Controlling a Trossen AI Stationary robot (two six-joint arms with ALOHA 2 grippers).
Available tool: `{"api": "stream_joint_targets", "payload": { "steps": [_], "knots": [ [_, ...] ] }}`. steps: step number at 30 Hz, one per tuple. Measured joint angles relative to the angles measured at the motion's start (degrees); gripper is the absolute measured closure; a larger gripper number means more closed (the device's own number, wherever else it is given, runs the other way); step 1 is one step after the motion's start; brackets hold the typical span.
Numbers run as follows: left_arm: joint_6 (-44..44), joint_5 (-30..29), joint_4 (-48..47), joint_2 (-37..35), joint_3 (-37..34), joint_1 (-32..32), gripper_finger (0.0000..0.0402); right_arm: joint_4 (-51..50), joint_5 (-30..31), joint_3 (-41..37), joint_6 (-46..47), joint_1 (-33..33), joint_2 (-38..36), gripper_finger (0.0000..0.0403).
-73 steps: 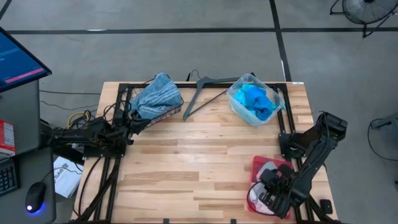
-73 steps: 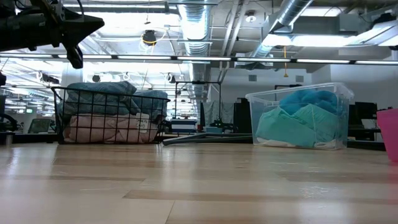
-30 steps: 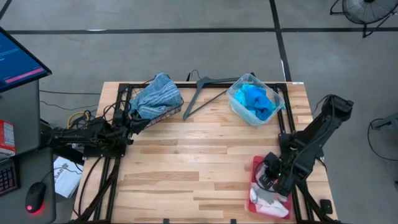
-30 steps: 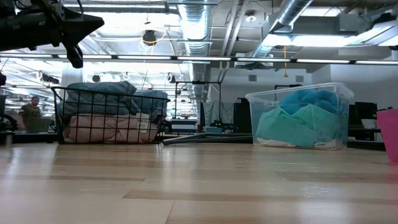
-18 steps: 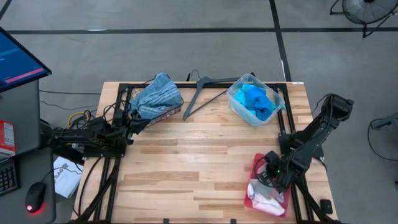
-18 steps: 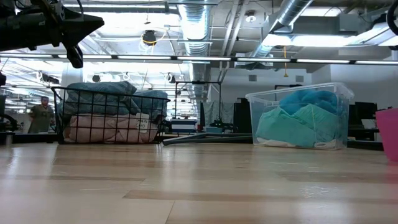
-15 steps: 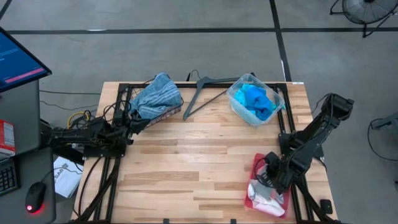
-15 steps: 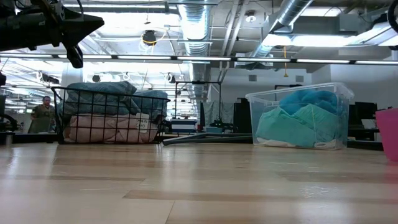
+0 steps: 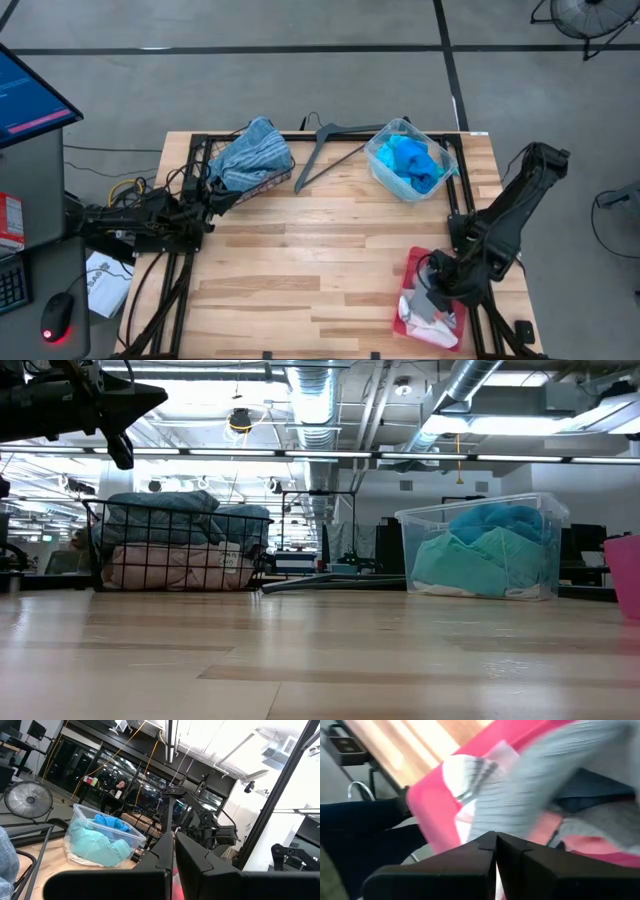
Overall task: Pick & Place Cloths
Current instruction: Put the gray sock into the pink bin
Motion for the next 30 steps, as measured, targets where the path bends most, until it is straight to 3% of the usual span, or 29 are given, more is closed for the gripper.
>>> {"api": "stream_joint_targets", "payload": {
  "steps": [10,18,24,30],
  "knots": [
    [0.0,0.0,0.0,0.0,0.0,0.0,0.0400,1.6,2.2,4.3,-4.6,-2.1,0.3,0.0402],
    [0.0,0.0,0.1,0.0,0.0,0.0,0.0400,-2.6,-0.5,4.1,-11.1,-6.5,10.7,0.0402],
    [0.0,0.0,0.2,0.0,0.0,0.0,0.0400,-13.9,-2.4,4.1,-2.2,-6.2,17.2,0.0403],
    [0.0,0.0,0.3,0.0,0.0,0.0,0.0400,-13.8,-2.0,4.1,-1.6,-7.2,22.7,0.0403]
  ]
}}
